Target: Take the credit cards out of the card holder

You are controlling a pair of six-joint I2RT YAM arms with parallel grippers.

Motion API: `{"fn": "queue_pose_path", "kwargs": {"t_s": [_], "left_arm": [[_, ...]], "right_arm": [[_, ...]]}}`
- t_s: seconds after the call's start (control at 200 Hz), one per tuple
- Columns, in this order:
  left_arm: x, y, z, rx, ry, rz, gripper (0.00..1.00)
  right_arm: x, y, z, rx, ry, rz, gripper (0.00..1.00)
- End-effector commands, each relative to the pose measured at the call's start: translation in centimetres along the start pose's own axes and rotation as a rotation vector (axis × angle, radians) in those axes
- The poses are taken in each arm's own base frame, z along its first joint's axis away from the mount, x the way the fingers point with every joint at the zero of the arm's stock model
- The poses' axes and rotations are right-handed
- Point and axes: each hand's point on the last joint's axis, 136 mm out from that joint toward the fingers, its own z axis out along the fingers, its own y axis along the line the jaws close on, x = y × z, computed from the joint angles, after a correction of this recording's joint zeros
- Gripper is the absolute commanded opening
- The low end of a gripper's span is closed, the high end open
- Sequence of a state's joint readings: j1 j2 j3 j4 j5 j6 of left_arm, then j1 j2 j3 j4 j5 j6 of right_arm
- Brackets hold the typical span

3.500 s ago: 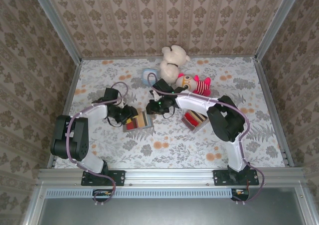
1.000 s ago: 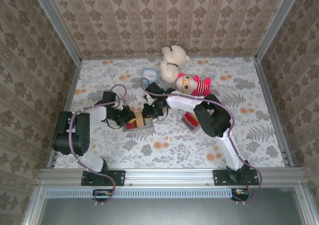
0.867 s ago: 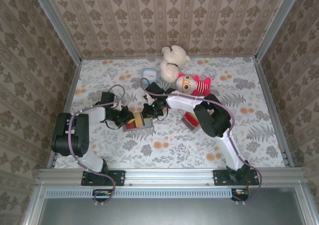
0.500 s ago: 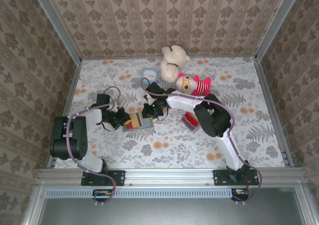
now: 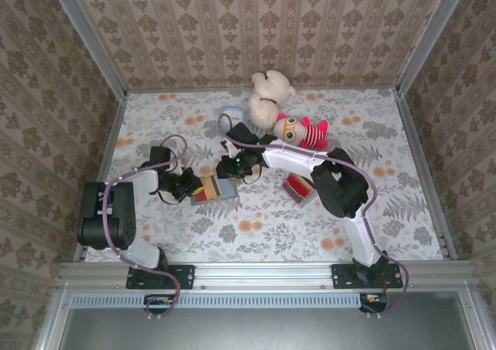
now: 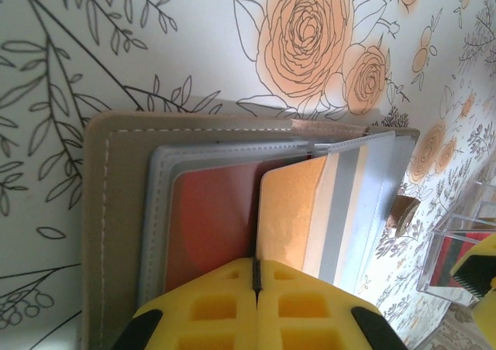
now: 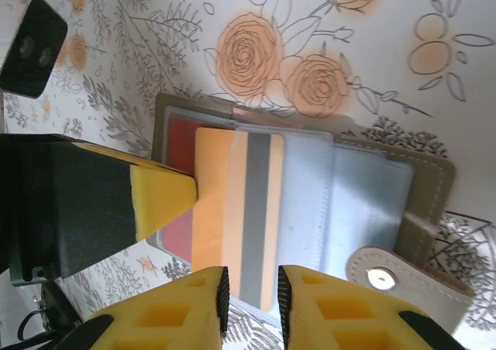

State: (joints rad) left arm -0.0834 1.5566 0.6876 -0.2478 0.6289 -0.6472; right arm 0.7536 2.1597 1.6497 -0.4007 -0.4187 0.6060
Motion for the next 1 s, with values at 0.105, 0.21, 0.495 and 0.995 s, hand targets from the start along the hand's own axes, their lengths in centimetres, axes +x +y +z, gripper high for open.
{"fn": "queue_pose_path", "kwargs": {"t_s": [0.105,0.21,0.495,0.995], "left_arm": [[0.3,0.1,-0.6,-0.001,-0.007,0.022,0.02],[0.3,0.0,-0.6,0.004,-0.009,0.020,0.04],[0.3,-1.9,-0.7,0.121,-0.015,0.041,0.20],[0.2,-2.0,-0.2,0.141,0.004,0.033,0.10]], "right_arm": [[1.1,-0.5,2.5,0.023,0.069,0.022,0.27],[1.2,-0.8,3.1,0.029,0.084,0.026,0.27],[2.3,-1.9,4.5,0.045,0.137,0.043,0.25],[3.0,-0.6,4.7,-0.017,0.164,0.034,0.24]]}}
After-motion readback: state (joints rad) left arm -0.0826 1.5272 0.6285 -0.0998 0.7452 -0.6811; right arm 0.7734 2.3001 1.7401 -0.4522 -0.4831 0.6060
